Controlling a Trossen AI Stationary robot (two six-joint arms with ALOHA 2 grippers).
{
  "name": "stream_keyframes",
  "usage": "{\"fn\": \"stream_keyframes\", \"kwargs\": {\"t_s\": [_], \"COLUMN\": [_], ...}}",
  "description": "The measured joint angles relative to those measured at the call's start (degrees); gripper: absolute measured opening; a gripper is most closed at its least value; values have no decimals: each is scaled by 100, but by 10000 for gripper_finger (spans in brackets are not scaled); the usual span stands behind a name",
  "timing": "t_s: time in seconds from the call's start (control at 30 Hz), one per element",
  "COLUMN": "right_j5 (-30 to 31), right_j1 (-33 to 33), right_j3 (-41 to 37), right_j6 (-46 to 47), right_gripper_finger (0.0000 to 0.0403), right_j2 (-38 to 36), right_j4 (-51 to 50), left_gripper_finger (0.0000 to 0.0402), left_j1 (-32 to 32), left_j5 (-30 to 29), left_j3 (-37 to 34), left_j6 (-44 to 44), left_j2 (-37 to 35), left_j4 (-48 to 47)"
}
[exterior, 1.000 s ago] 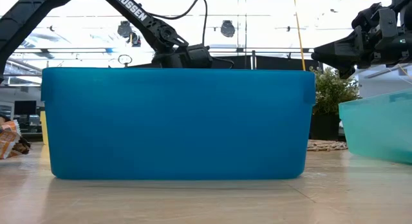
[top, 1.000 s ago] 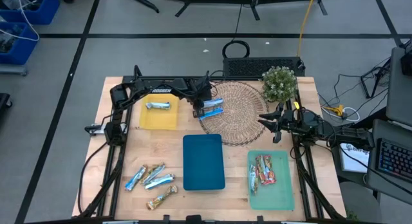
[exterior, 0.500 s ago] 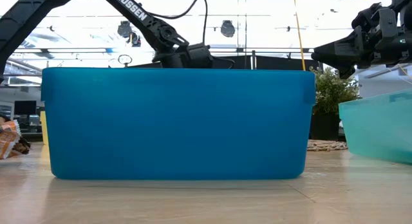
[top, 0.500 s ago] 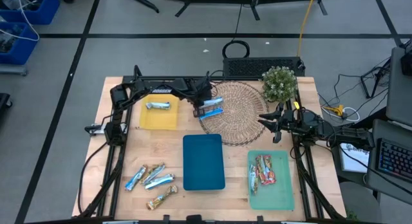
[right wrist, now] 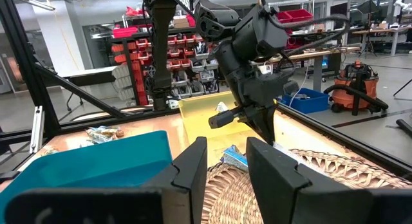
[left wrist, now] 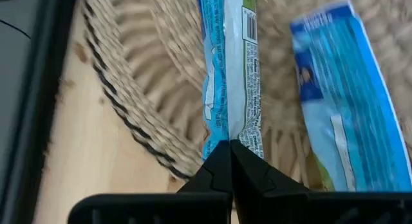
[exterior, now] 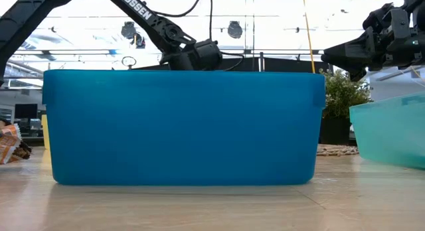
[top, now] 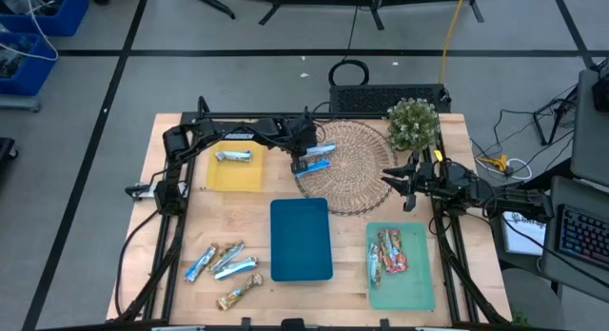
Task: Pick and place Granola Bars by type
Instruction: Put the blue granola bar into the yellow bin
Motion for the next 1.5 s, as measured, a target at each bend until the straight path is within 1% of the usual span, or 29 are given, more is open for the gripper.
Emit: {"fn": "stream_keyframes", "kwargs": {"t_s": [0.23, 0.4, 0.43, 0.57, 0.63, 0.73, 0.87, 0.97, 1.1, 1.17, 1.33, 1.5], "right_j5": [0, -1, -2, -2, 0, -1, -2, -1, -2, 0, -2, -1], "right_j1": [0, 0, 0, 0, 0, 0, 0, 0, 0, 0, 0, 0], "right_j3": [0, -2, 0, -2, 0, 0, -2, -1, -2, -2, 0, -2], "right_j6": [-2, 0, 0, -2, 0, 0, -2, -2, 0, 0, 0, 0], "right_gripper_finger": [100, 100, 100, 100, 100, 100, 100, 100, 100, 100, 100, 100], "right_j2": [2, 2, 2, 2, 2, 2, 2, 2, 2, 2, 2, 2], "right_j4": [0, 0, 0, -2, -2, -2, -2, -2, -2, -2, -2, -2], "left_gripper_finger": [1, 0, 0, 0, 0, 0, 0, 0, 0, 0, 0, 0], "left_j1": [33, 62, 62, 60, 56, 58, 93, 167, 213, 222, 226, 226], "left_j5": [17, 88, 180, 960, 1246, 1515, 1560, 1430, 1114, 936, 320, 77], "left_j3": [0, 0, 0, -2, -84, -520, -1617, -2546, -3541, -3858, -4428, -4878], "left_j6": [-93, -174, -174, -159, -151, -173, -364, -584, -1011, -1287, -1648, -1911], "left_j2": [-342, -802, -909, -1361, -1654, -2230, -3171, -3930, -4889, -5373, -6581, -7686], "left_j4": [93, 148, 166, 211, 422, 914, 1780, 2321, 2648, 2622, 2025, 1573]}}
